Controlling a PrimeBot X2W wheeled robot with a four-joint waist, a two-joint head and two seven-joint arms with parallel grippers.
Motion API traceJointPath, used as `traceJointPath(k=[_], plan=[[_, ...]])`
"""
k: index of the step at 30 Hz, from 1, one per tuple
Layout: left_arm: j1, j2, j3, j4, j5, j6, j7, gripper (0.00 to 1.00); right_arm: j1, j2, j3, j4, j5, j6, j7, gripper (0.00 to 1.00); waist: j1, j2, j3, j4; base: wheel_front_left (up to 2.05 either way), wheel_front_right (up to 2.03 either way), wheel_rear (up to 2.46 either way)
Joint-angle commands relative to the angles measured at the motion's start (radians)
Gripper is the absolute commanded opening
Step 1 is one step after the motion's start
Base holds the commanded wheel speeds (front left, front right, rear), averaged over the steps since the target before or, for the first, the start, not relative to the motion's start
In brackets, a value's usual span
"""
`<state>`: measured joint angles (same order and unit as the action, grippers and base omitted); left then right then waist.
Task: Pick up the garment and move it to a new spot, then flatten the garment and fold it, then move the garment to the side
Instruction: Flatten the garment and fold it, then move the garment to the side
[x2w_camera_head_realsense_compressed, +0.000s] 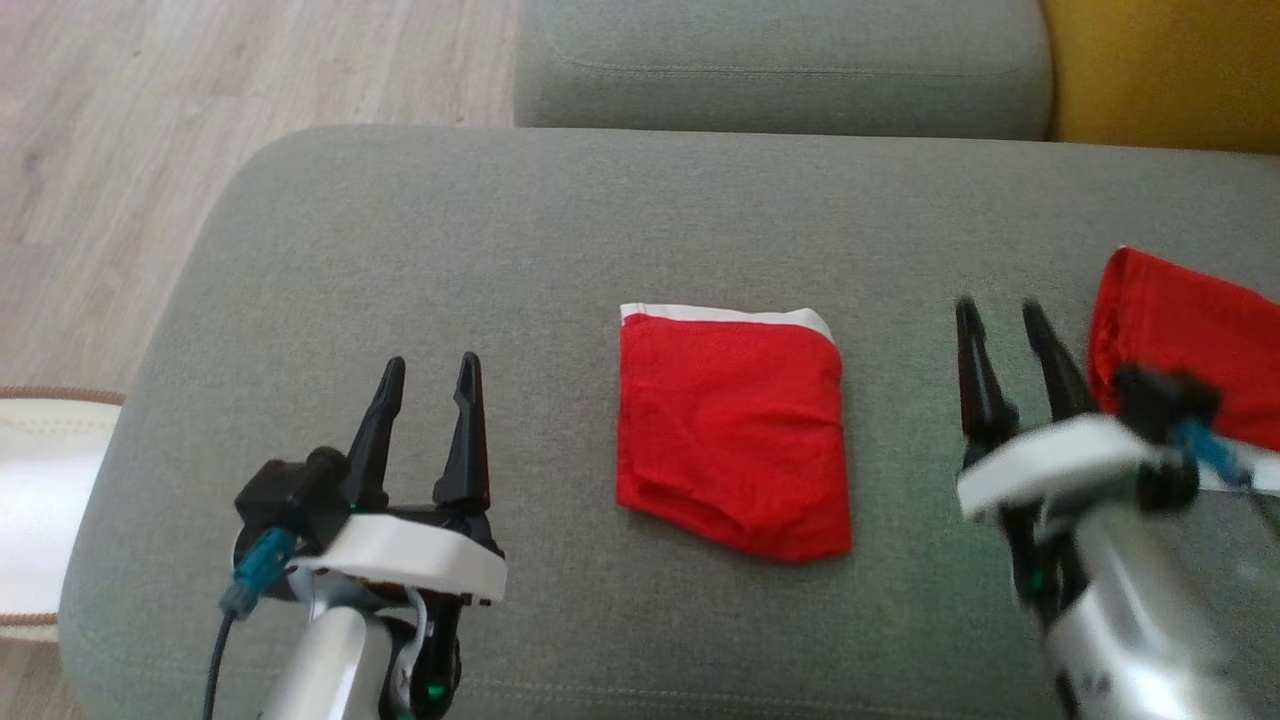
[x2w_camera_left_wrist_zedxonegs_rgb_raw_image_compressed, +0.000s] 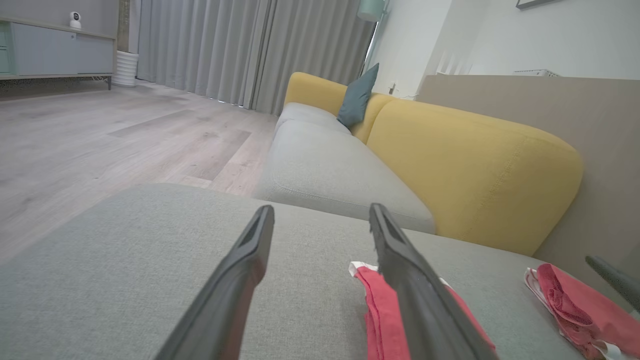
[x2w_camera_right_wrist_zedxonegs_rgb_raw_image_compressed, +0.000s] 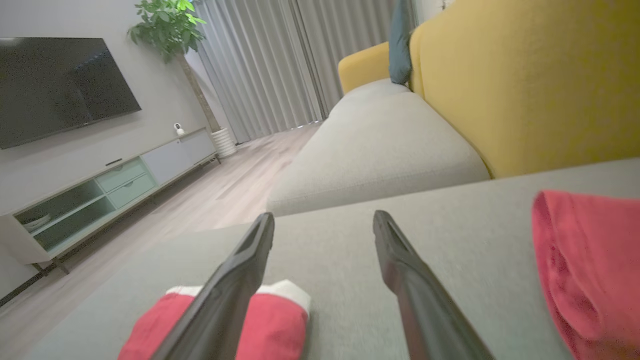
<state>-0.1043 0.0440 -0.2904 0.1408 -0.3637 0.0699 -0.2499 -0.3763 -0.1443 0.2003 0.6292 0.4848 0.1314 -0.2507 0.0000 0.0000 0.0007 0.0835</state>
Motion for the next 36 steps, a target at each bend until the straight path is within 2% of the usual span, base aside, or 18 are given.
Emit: traceJointPath(k=[1,6,9,17,27,36], plan=[[-0.029,0.006,0.028,-0.039,0.002,-0.003,-0.012,1.00,0.009,0.022,0.007,-0.043,-0.021,-0.001,-0.011,1.00,0.0000,0.0000,-0.001,-0.005,0.00,0.00,0.00],[-0.016,0.006,0.031,-0.052,0.004,-0.004,-0.012,1.00,0.150,0.077,-0.097,-0.186,-0.180,-0.001,-0.009,1.00,0.0000,0.0000,-0.003,-0.021,0.00,0.00,0.00],[-0.005,0.006,0.035,-0.062,0.006,-0.007,-0.012,1.00,0.209,0.090,-0.129,-0.254,-0.218,-0.001,0.009,1.00,0.0000,0.0000,-0.005,-0.028,0.00,0.00,0.00],[0.008,0.006,0.043,-0.073,0.015,-0.016,-0.012,1.00,0.280,0.094,-0.124,-0.361,-0.181,-0.001,0.047,1.00,0.0000,0.0000,0.001,-0.041,0.00,0.00,0.00],[-0.012,0.006,0.023,-0.077,0.010,-0.020,-0.012,1.00,0.291,0.094,-0.126,-0.397,-0.177,-0.001,0.063,1.00,0.0000,0.0000,0.029,-0.019,0.00,0.00,0.00],[-0.046,0.006,-0.010,-0.060,0.011,-0.027,-0.012,1.00,0.230,0.094,-0.068,-0.295,-0.133,-0.001,0.102,1.00,0.0000,0.0000,0.096,0.034,0.00,0.00,0.00]])
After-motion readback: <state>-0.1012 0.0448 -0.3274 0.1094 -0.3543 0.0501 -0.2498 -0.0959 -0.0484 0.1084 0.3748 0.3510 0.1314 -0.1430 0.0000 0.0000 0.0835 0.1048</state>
